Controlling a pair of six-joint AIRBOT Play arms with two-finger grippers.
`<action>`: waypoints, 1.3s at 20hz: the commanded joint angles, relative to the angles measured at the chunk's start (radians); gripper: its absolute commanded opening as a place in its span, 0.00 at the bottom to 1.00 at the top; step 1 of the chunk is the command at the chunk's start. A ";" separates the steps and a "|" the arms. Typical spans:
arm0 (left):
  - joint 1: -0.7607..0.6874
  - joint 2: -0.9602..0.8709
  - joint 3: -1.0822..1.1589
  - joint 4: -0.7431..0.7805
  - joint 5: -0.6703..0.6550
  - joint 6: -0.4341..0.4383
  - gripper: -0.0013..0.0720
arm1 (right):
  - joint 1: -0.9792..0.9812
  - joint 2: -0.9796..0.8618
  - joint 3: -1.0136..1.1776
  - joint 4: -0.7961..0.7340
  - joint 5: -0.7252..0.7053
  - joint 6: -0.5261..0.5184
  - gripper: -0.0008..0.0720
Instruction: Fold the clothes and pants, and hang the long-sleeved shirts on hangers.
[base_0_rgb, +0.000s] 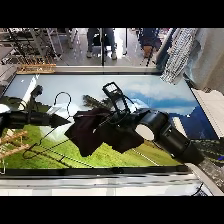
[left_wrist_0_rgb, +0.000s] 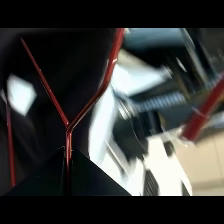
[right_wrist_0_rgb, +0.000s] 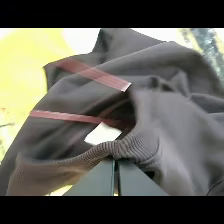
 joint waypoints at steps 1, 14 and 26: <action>-0.037 0.000 0.000 -0.129 0.137 0.021 0.03 | 0.048 0.029 0.008 -0.001 0.047 -0.006 0.04; -0.157 -0.013 -0.174 -0.312 -0.005 0.224 0.03 | 0.046 0.029 0.013 -0.068 0.028 -0.014 0.04; -0.165 -0.237 -0.174 -0.777 -0.275 0.398 0.03 | 0.200 0.041 0.013 -0.050 0.038 -0.361 0.04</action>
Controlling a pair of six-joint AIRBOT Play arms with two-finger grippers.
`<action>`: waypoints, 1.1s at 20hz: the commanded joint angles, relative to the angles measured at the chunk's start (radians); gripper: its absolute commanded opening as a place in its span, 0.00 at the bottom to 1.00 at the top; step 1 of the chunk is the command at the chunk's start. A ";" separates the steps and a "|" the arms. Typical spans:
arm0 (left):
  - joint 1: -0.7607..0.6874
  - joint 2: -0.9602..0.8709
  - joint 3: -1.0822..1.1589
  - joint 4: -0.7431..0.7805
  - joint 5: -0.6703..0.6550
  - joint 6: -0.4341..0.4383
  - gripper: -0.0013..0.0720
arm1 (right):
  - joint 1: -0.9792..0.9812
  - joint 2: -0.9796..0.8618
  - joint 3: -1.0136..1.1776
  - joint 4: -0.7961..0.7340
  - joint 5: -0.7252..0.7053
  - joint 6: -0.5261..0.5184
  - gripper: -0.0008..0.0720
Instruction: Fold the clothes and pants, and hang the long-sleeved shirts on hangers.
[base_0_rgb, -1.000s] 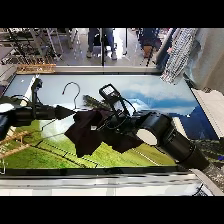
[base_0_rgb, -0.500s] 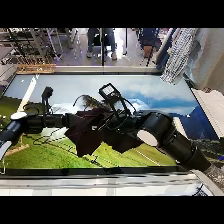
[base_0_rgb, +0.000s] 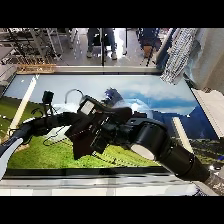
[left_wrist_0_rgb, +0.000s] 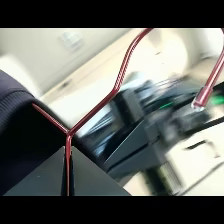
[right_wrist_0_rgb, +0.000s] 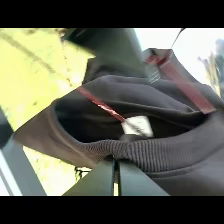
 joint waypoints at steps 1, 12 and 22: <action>0.000 -0.050 0.000 -0.156 -0.124 0.076 0.03 | 0.021 0.002 0.001 -0.021 0.023 -0.079 0.04; -0.018 -0.055 -0.001 -0.134 -0.124 0.089 0.03 | -0.100 0.089 0.001 -0.501 -0.066 -0.414 0.74; -0.018 -0.055 -0.001 -0.134 -0.124 0.085 0.03 | -0.231 -0.121 0.001 -0.208 -0.364 -0.665 0.62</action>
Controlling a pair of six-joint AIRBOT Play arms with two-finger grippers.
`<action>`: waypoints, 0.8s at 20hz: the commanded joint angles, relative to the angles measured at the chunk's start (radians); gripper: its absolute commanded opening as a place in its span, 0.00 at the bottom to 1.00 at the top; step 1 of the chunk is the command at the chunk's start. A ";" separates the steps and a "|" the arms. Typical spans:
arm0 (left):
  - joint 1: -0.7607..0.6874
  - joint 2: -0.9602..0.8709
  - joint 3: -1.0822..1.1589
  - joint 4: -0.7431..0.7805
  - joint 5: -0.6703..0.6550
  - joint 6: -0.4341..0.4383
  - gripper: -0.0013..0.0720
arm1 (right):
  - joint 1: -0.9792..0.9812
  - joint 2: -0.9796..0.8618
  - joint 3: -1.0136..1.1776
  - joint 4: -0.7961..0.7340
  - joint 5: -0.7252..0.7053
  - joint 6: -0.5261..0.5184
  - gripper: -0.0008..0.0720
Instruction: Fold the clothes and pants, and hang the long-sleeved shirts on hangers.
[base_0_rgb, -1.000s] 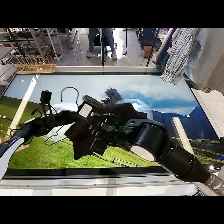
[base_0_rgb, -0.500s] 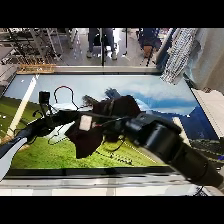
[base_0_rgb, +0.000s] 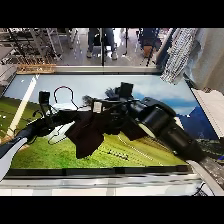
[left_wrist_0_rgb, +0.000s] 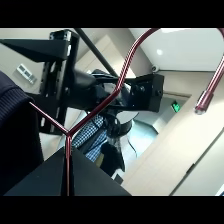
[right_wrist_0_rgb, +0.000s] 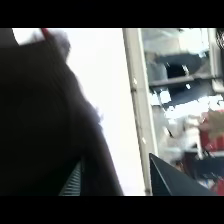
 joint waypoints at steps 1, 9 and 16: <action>-0.001 -0.001 0.000 0.000 -0.003 0.000 0.03 | -0.011 -0.075 0.000 0.118 -0.089 -0.088 0.55; -0.001 -0.001 0.000 0.000 0.008 0.000 0.03 | 0.073 -0.087 0.000 0.146 -0.204 -0.109 0.32; 0.032 0.000 0.000 -0.011 0.071 0.024 0.45 | 0.089 -0.087 0.000 0.147 -0.181 -0.100 0.04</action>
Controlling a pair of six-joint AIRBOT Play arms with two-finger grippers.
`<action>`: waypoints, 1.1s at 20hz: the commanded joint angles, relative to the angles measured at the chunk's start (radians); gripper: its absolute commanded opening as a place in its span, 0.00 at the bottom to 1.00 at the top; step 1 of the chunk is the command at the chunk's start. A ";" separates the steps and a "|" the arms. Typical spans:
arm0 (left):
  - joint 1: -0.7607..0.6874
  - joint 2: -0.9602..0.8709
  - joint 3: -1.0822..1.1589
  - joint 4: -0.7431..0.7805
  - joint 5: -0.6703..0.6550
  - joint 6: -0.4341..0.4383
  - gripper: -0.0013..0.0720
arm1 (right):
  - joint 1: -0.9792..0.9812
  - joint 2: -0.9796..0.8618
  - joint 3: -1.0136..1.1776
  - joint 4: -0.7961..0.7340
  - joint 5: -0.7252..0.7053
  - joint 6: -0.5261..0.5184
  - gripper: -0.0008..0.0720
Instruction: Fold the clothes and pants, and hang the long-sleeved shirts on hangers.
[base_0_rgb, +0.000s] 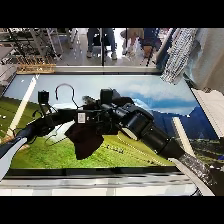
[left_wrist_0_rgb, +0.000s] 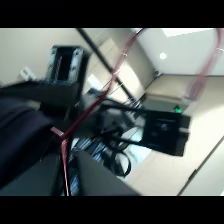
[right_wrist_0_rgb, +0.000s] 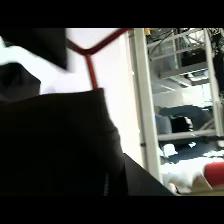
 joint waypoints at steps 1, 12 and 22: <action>0.054 -0.001 0.000 0.016 0.109 0.015 0.74 | 0.005 0.001 0.001 0.001 0.008 0.009 0.04; 0.348 0.099 0.380 0.496 0.410 -0.264 0.94 | -0.073 0.000 -0.045 -0.048 0.161 0.284 0.04; -0.026 0.370 0.436 1.251 0.409 -1.416 0.90 | -0.237 0.000 0.103 -0.266 0.160 0.503 0.04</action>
